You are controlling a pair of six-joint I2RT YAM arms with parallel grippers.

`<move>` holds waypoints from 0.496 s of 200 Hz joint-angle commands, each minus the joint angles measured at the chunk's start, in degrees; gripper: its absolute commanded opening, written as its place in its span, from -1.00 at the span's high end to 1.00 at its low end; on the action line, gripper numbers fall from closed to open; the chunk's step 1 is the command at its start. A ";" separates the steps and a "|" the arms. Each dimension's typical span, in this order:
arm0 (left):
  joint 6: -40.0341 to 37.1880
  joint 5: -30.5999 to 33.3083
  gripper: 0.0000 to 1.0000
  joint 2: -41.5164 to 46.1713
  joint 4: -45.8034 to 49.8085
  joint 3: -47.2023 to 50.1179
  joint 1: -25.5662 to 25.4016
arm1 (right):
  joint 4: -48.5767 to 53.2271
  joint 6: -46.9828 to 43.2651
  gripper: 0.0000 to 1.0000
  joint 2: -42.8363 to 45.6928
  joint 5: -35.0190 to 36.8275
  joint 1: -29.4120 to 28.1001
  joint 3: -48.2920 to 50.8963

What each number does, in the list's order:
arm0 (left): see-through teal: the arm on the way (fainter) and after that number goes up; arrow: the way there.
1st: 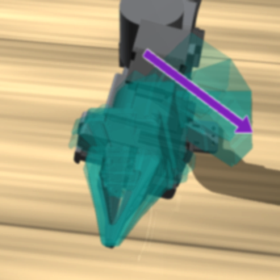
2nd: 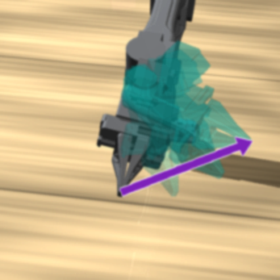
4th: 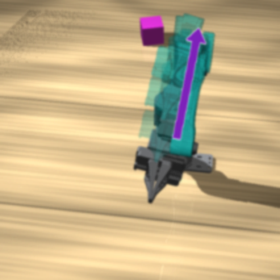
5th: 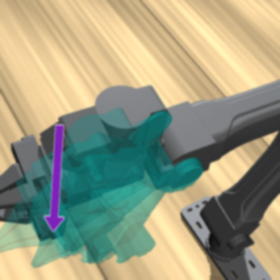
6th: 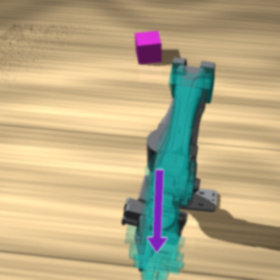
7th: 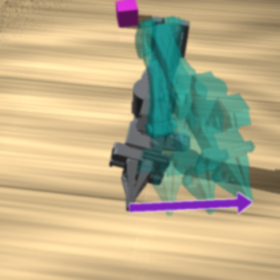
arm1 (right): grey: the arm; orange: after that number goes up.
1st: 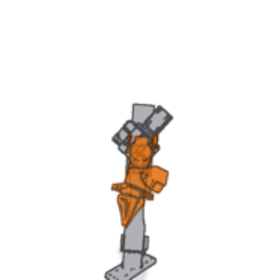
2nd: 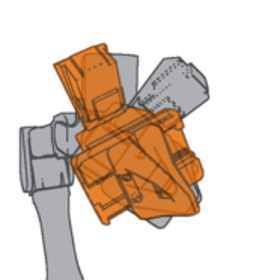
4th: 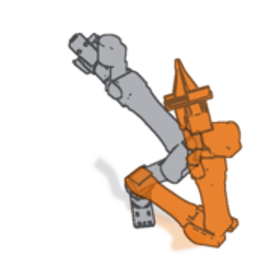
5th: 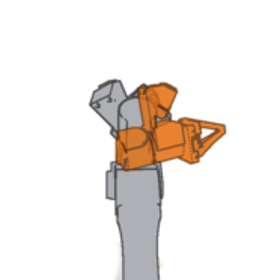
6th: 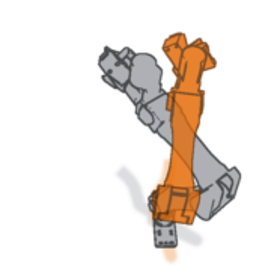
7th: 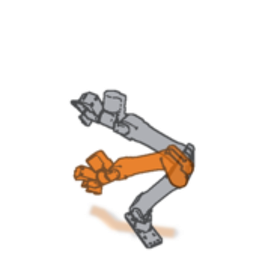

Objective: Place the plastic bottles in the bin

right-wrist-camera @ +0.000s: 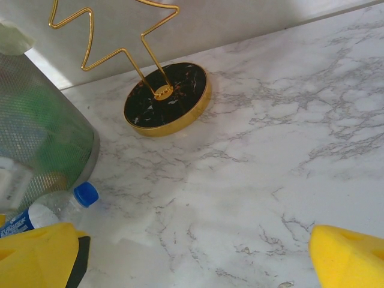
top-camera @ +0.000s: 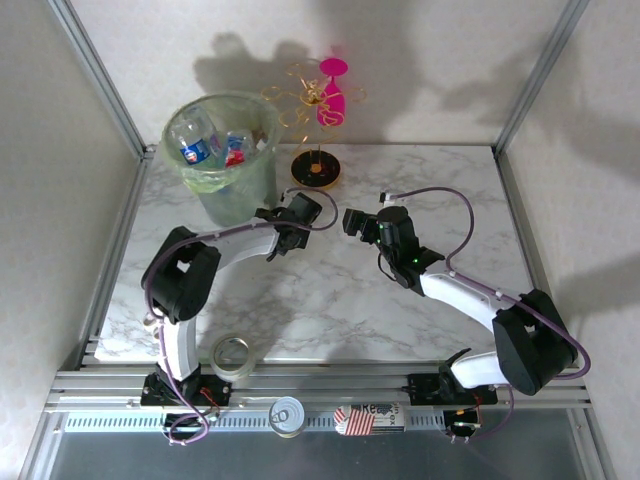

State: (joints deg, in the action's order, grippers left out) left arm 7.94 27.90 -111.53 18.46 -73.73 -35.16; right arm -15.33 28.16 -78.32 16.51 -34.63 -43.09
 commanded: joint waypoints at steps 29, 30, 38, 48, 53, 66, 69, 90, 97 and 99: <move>-1.70 1.80 -0.99 -2.05 2.58 -0.62 1.83 | 0.04 0.69 -0.97 1.87 1.42 0.50 1.17; -1.70 1.76 -0.99 -1.99 2.61 -0.62 1.88 | 0.09 0.68 -0.97 1.87 1.42 0.47 1.17; -1.63 0.98 -0.99 -1.98 2.63 -0.62 2.02 | -0.09 0.71 -0.98 1.95 1.46 0.57 1.25; -1.40 -0.68 -0.99 -1.82 2.99 -0.79 2.02 | -0.14 0.58 -0.97 1.79 1.56 0.56 1.26; -1.15 -2.09 -0.99 -1.60 3.12 -0.83 2.02 | -0.14 0.64 -0.98 1.80 1.51 0.59 1.26; -0.09 -6.85 -0.99 -0.92 3.35 -0.71 2.02 | -0.22 0.67 -0.98 1.61 1.43 0.62 1.26; 0.24 -8.13 -0.99 -0.68 3.46 -0.75 1.98 | -0.29 0.67 -0.97 1.55 1.42 0.62 1.26; 3.51 -17.57 -0.99 1.69 4.22 -0.67 1.05 | -0.31 0.67 -0.98 1.42 1.37 0.62 1.34; 4.45 -20.31 -0.99 2.85 3.94 -0.50 0.41 | -0.31 0.67 -0.98 1.47 1.48 0.57 1.40; 4.71 -20.99 -0.99 3.30 3.82 -0.39 0.12 | -0.27 0.67 -0.98 1.48 1.43 0.56 1.42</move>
State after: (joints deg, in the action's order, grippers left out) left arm 8.25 22.09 -111.39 20.03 -73.84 -33.67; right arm -15.22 28.16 -77.97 16.75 -34.37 -42.63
